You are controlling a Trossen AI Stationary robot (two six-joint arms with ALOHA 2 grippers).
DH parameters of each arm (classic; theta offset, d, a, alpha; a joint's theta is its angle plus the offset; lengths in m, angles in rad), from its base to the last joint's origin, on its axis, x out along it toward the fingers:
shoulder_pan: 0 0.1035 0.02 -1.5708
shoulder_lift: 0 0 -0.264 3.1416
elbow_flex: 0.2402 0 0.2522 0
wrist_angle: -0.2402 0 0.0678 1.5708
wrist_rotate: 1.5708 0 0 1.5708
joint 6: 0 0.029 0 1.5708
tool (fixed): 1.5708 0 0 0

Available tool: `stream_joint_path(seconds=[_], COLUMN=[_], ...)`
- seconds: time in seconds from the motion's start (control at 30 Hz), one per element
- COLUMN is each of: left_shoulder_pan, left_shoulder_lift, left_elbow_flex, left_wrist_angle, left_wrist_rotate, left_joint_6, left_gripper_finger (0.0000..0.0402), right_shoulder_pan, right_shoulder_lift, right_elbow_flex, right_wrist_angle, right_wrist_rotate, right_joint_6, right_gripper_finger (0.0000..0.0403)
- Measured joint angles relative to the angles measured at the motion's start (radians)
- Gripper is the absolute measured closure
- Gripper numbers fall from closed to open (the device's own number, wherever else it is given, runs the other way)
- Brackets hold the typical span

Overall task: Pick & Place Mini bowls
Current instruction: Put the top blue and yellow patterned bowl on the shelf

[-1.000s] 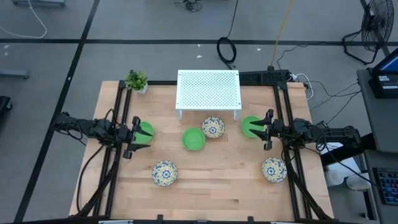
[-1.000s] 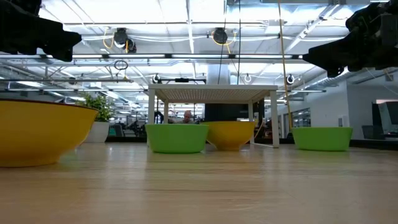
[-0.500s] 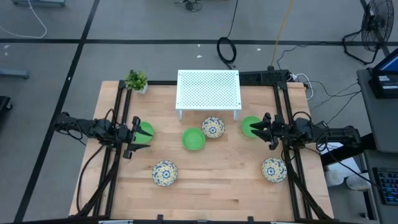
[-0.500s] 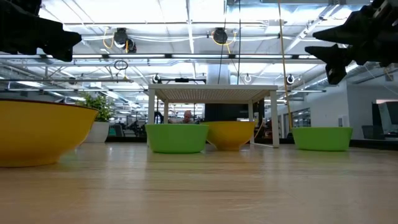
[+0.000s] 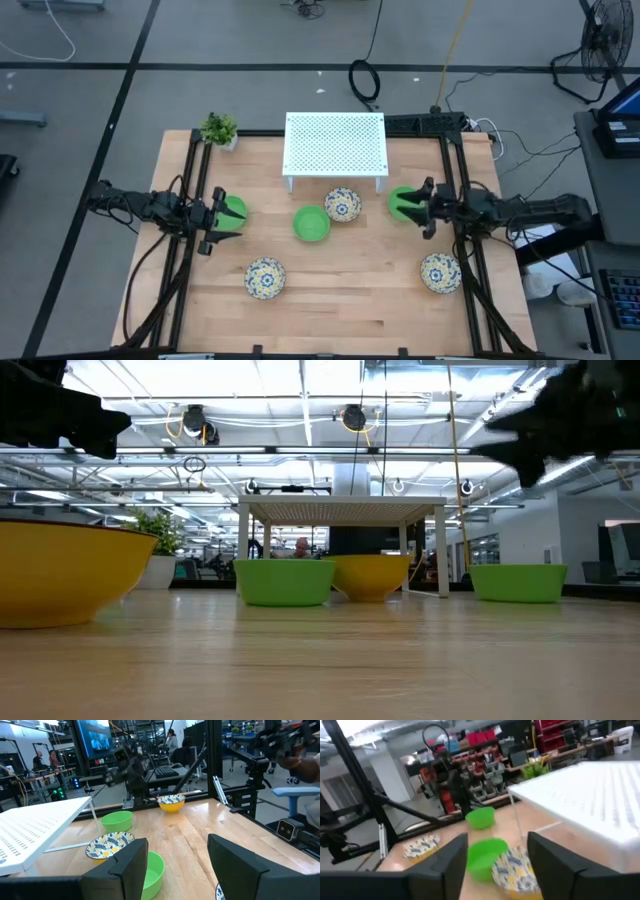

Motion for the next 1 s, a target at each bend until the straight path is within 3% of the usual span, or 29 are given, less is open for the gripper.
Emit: stream_joint_path(seconds=[0.17,0.47,0.73,1.0], left_shoulder_pan=[0.0,0.0,0.0,0.0], left_shoulder_lift=[0.0,0.0,0.0,0.0], left_elbow_flex=[0.0,0.0,0.0,0.0], left_wrist_angle=[-0.001,0.0,0.001,0.0], left_wrist_rotate=[0.0,0.0,0.0,0.0], left_joint_6=[0.0,0.0,0.0,0.0], left_gripper_finger=[0.019,0.019,0.019,0.019], right_shoulder_pan=[0.044,0.069,0.043,0.005], right_shoulder_lift=[0.382,0.976,1.236,1.361], right_elbow_flex=[0.234,0.685,0.871,0.886], right_wrist_angle=[-0.062,-0.337,-0.457,-0.492], right_wrist_rotate=[0.019,0.016,0.016,0.016], right_joint_6=[-0.109,-0.315,-0.395,-0.387], right_gripper_finger=[0.0156,0.016,0.016,0.016])
